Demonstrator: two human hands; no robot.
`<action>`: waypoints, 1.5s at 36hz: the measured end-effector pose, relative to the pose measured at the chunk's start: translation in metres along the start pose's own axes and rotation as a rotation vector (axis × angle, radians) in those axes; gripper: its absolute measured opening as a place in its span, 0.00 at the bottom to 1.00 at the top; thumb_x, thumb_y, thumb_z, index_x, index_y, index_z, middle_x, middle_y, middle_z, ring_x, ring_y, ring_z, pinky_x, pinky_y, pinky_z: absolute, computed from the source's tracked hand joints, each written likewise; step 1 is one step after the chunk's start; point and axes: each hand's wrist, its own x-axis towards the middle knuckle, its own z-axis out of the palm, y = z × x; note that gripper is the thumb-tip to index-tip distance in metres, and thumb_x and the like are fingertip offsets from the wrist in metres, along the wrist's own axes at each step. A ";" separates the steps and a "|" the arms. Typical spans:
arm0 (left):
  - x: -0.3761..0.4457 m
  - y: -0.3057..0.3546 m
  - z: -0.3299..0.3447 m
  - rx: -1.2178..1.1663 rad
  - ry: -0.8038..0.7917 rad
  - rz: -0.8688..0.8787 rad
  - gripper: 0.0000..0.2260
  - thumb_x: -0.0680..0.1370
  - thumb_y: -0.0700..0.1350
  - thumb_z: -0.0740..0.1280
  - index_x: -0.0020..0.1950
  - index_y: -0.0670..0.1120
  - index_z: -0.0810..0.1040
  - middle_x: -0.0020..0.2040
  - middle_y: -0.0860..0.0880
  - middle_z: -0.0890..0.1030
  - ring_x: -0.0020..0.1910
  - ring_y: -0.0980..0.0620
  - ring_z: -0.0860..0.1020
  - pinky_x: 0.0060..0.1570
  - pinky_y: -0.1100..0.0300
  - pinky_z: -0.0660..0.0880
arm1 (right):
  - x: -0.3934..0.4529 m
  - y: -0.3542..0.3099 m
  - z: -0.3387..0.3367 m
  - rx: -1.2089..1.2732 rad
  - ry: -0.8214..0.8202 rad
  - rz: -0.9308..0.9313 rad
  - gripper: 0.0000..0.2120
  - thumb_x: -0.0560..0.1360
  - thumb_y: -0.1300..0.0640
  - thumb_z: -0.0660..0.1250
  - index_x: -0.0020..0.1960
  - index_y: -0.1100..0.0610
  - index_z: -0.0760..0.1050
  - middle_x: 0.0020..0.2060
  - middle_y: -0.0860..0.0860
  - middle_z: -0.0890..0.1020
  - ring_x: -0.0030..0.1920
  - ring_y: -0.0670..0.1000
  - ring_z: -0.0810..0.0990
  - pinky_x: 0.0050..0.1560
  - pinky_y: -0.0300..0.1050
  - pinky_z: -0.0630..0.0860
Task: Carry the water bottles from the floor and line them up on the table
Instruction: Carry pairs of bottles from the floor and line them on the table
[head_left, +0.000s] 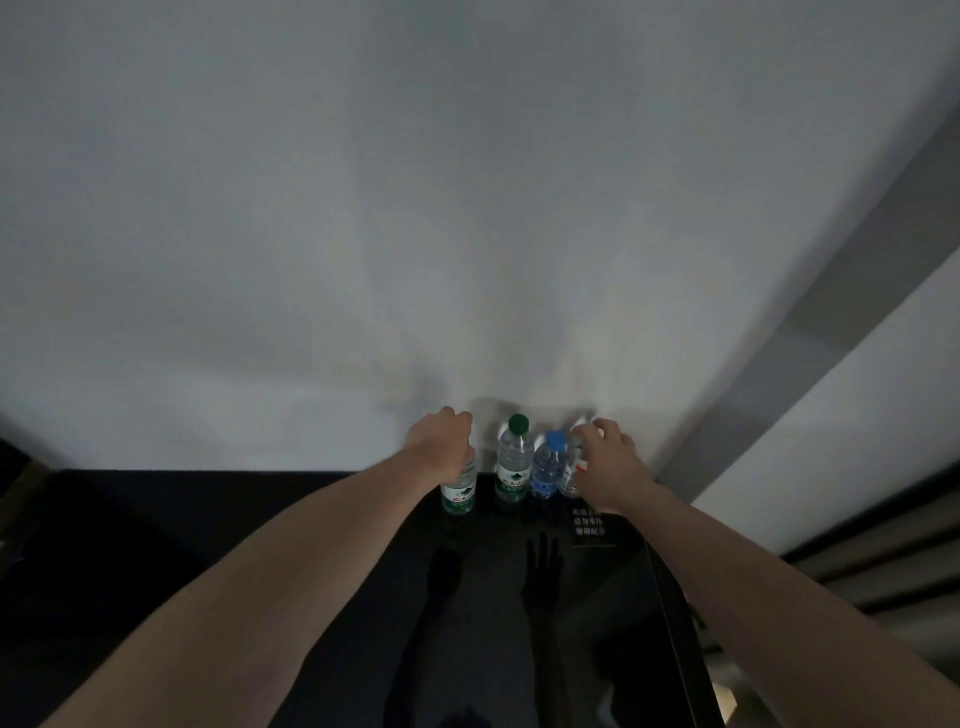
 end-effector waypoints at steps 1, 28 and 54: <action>0.005 0.000 0.001 0.010 0.008 -0.004 0.13 0.81 0.47 0.65 0.64 0.44 0.73 0.58 0.43 0.75 0.55 0.43 0.77 0.48 0.53 0.74 | 0.005 0.002 -0.001 0.010 -0.014 0.019 0.28 0.75 0.57 0.67 0.73 0.56 0.63 0.72 0.58 0.61 0.73 0.60 0.59 0.71 0.49 0.59; 0.045 0.021 0.021 -0.212 0.138 -0.123 0.09 0.81 0.49 0.68 0.54 0.43 0.76 0.49 0.47 0.78 0.43 0.48 0.77 0.44 0.55 0.76 | 0.047 0.030 0.014 0.130 -0.048 0.084 0.36 0.74 0.56 0.70 0.77 0.56 0.58 0.77 0.54 0.53 0.64 0.65 0.74 0.65 0.55 0.73; 0.044 0.018 0.029 -0.441 0.187 -0.091 0.13 0.79 0.38 0.66 0.64 0.44 0.79 0.60 0.47 0.80 0.55 0.48 0.79 0.55 0.61 0.74 | 0.040 0.039 0.014 0.285 -0.018 0.131 0.42 0.73 0.62 0.72 0.79 0.47 0.53 0.75 0.57 0.61 0.61 0.62 0.77 0.52 0.45 0.75</action>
